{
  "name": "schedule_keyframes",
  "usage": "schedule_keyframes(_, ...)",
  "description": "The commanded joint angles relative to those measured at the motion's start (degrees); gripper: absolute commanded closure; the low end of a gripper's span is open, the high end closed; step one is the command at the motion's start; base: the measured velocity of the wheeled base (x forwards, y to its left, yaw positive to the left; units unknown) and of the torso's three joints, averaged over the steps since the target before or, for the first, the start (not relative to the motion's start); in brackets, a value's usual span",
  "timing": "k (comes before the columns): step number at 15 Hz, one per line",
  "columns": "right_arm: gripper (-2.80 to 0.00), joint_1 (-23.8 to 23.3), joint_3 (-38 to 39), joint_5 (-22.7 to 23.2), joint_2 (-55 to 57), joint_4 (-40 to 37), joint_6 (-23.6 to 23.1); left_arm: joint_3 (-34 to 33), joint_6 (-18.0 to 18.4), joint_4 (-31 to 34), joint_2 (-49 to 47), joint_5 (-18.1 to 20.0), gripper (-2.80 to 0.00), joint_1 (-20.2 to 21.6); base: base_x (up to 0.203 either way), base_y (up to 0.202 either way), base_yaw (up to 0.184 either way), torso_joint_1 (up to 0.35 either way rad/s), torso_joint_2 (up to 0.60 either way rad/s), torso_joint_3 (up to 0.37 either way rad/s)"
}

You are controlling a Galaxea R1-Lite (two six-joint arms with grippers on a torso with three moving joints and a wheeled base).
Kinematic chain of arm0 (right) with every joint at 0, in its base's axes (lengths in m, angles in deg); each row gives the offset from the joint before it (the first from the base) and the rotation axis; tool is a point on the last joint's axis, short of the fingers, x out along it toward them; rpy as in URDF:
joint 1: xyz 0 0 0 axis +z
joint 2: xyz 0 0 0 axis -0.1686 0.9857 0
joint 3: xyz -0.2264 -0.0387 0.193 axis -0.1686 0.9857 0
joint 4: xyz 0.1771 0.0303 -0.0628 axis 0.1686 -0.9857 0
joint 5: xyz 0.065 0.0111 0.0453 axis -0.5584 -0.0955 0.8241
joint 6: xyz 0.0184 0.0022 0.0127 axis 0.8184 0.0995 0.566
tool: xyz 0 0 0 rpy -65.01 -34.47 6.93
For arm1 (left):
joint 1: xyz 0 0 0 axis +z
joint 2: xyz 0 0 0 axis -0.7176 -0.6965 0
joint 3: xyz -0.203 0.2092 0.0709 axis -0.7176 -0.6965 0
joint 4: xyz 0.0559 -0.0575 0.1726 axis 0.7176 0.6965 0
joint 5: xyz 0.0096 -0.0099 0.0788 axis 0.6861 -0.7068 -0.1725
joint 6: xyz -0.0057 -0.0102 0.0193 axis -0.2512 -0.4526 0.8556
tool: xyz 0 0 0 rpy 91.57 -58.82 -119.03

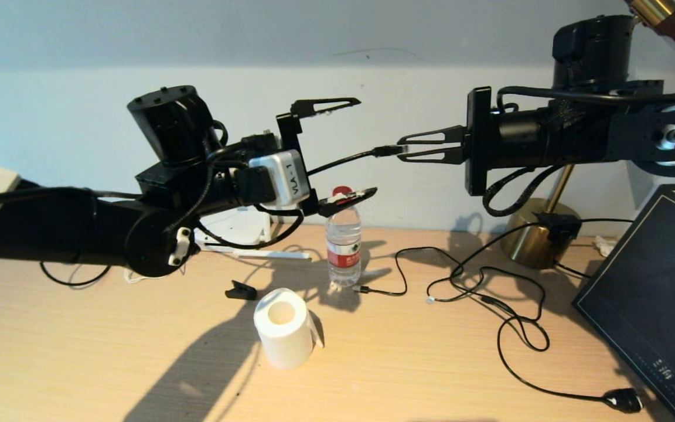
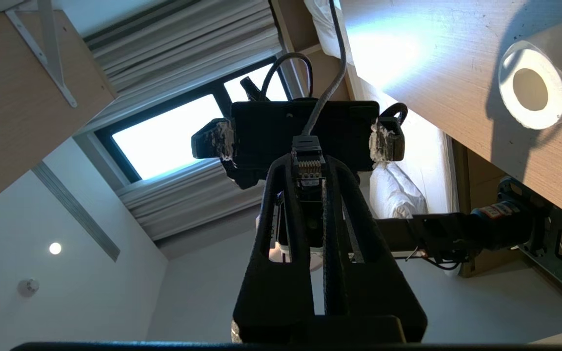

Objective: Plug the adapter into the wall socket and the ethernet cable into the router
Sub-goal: Hand it to the other hand

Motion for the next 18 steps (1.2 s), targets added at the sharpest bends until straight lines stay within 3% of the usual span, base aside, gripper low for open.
schedule_keyframes(1,0.0,0.1,-0.1,0.3,-0.2,0.0,0.5,0.0,0.4,-0.3,0.3,0.3,-2.8,0.0,0.0,0.0,0.0,0.0,0.0,0.0)
schedule_keyframes(18,0.0,1.4,-0.3,0.4,-0.4,0.0,1.7,0.8,0.7,-0.5,0.2,0.0,-2.8,-0.3,0.0,0.0,0.0,0.0,0.0,0.0)
